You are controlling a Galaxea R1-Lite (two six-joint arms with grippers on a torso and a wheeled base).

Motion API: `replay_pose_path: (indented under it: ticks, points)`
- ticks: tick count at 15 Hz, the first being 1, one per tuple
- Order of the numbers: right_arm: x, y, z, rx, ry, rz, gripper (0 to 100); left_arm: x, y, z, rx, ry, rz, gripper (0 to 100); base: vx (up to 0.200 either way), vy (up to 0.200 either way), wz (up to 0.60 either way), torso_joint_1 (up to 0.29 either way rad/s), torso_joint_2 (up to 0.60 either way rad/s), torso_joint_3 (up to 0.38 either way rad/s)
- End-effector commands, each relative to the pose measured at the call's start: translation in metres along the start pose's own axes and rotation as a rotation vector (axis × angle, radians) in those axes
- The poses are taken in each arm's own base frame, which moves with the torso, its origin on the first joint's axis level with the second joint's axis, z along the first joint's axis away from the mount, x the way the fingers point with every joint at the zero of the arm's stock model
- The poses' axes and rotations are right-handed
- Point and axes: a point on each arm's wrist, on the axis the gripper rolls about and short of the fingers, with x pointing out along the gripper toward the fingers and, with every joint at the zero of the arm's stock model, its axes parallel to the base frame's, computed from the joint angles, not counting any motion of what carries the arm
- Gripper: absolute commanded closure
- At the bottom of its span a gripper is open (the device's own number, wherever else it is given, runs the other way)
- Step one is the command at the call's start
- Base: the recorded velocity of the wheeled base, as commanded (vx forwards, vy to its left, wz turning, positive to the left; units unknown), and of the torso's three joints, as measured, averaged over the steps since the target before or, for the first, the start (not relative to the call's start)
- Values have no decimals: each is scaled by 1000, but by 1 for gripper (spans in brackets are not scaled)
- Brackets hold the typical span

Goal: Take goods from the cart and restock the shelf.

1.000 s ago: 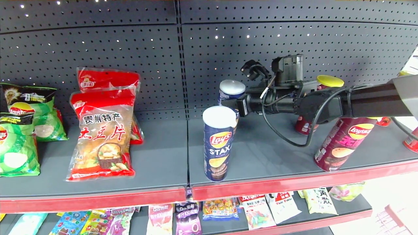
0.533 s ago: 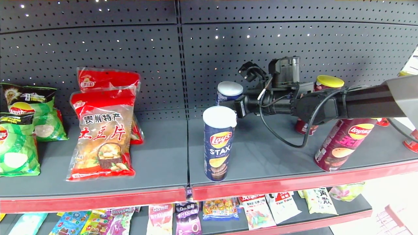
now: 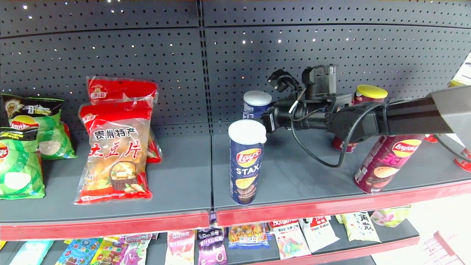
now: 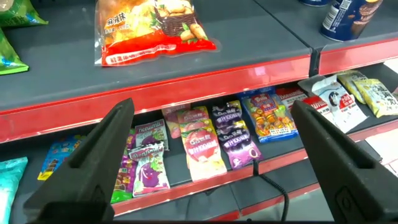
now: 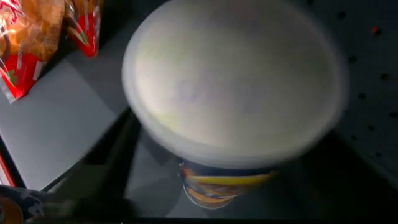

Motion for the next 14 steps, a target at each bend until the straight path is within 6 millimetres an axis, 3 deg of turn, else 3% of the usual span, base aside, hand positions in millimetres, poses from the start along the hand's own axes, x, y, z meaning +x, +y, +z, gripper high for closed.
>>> replay_pose_path:
  ticks: [1,5,10,14]
  points:
    - [-2,1,1,1,-2,0,0,0,0,0,0,3,0,0,0,0,0,0,0,0]
    - [-19,8,2,9,17,-19,0,0,0,0,0,2,0,0,0,0,0,0,0,0]
    - [-64,24,0,28,21,-38,0,0,0,0,0,2,0,0,0,0,0,0,0,0]
    - [-94,37,-12,56,64,-31,0,0,0,0,0,2,0,0,0,0,0,0,0,0]
